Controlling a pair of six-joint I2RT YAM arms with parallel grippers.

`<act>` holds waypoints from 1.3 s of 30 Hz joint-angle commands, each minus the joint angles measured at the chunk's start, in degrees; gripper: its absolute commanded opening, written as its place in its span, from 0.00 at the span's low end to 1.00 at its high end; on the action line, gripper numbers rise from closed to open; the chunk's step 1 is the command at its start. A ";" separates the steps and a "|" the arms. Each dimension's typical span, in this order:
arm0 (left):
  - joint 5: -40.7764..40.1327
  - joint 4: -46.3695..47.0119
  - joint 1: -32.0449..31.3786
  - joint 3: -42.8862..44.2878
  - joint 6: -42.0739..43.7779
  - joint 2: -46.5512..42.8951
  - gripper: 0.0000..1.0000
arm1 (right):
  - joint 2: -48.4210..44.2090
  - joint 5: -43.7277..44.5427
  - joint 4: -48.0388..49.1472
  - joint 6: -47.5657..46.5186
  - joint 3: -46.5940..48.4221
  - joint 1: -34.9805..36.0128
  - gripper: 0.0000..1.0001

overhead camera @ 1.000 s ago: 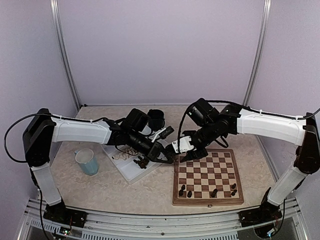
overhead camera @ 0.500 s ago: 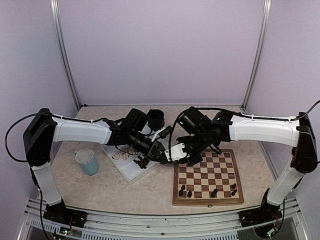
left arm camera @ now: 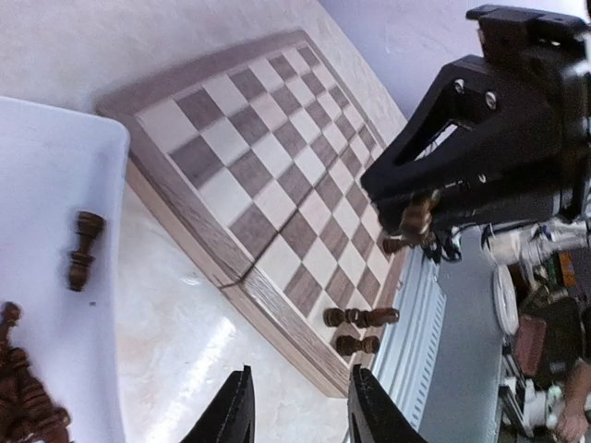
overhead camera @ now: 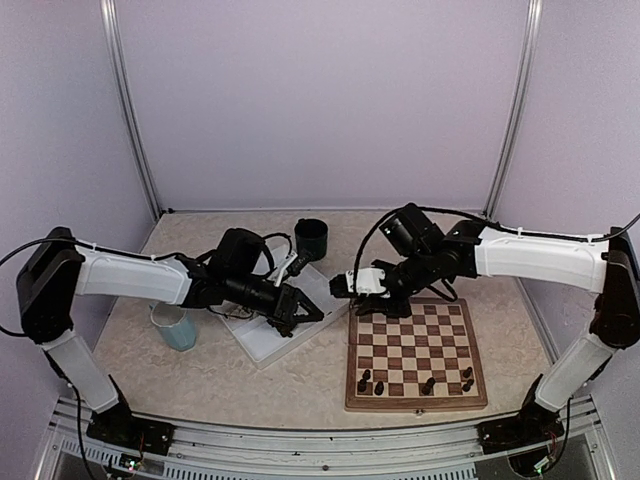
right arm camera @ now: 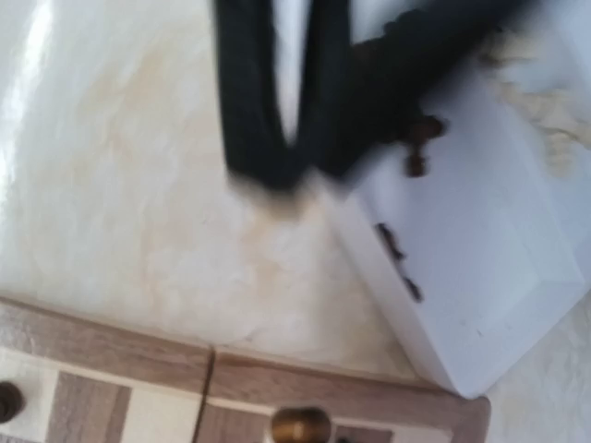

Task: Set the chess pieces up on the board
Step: Pass from the left arm to the right, then pass from the right arm to the left

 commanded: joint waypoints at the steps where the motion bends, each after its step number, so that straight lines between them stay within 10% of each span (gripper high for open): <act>1: -15.11 23.30 -1.20 -9.54 -3.89 -11.42 0.36 | -6.01 -21.93 7.47 11.61 -2.29 -7.95 0.02; 5: -30.70 31.24 -10.50 -10.82 8.06 -15.75 0.38 | -6.40 -39.70 12.16 18.68 -4.71 -12.85 0.02; 11: -30.66 34.61 -12.98 -6.66 10.39 -12.29 0.40 | -4.94 -53.52 16.46 25.20 -5.54 -16.47 0.03; 39: -21.75 32.01 -13.05 0.97 9.11 -3.87 0.22 | -3.68 -54.73 18.08 26.33 -6.12 -16.64 0.06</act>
